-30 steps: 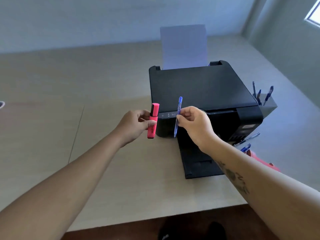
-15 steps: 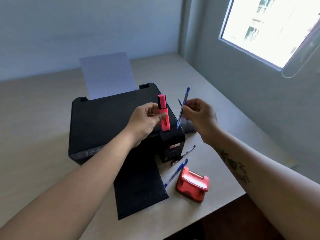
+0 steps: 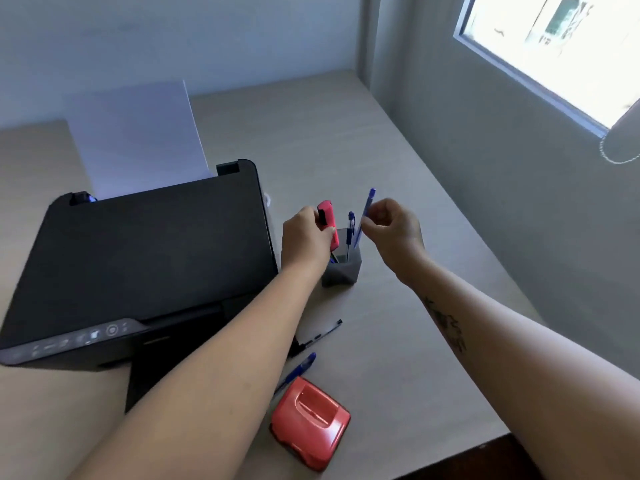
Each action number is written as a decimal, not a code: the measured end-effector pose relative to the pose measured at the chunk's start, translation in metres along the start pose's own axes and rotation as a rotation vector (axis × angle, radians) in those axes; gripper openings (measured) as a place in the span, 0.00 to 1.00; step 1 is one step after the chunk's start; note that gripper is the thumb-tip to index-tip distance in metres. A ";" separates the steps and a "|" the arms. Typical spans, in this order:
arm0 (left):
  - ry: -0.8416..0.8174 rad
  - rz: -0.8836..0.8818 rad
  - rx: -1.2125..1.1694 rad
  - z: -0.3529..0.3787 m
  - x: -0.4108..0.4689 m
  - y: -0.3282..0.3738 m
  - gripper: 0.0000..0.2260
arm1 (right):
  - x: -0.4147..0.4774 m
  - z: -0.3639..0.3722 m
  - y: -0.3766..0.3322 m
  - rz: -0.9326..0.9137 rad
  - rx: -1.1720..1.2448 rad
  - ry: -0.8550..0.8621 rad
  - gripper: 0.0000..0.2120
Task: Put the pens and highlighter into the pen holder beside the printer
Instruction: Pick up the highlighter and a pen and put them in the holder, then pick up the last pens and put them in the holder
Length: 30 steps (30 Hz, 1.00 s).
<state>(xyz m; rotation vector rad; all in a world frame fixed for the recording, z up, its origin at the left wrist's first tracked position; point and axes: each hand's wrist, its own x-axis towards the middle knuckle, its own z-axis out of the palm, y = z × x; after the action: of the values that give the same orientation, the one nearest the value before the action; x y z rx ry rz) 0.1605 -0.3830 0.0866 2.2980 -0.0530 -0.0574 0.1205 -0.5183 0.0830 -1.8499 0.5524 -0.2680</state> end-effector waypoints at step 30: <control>-0.244 0.201 -0.088 -0.060 -0.123 -0.070 0.04 | -0.093 0.033 0.048 -0.029 -0.212 -0.229 0.05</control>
<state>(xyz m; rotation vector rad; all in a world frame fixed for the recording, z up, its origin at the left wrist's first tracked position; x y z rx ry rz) 0.0429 -0.2850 0.0769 2.1753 -0.3980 -0.2314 0.0437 -0.4573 0.0345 -2.0618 0.4079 -0.0146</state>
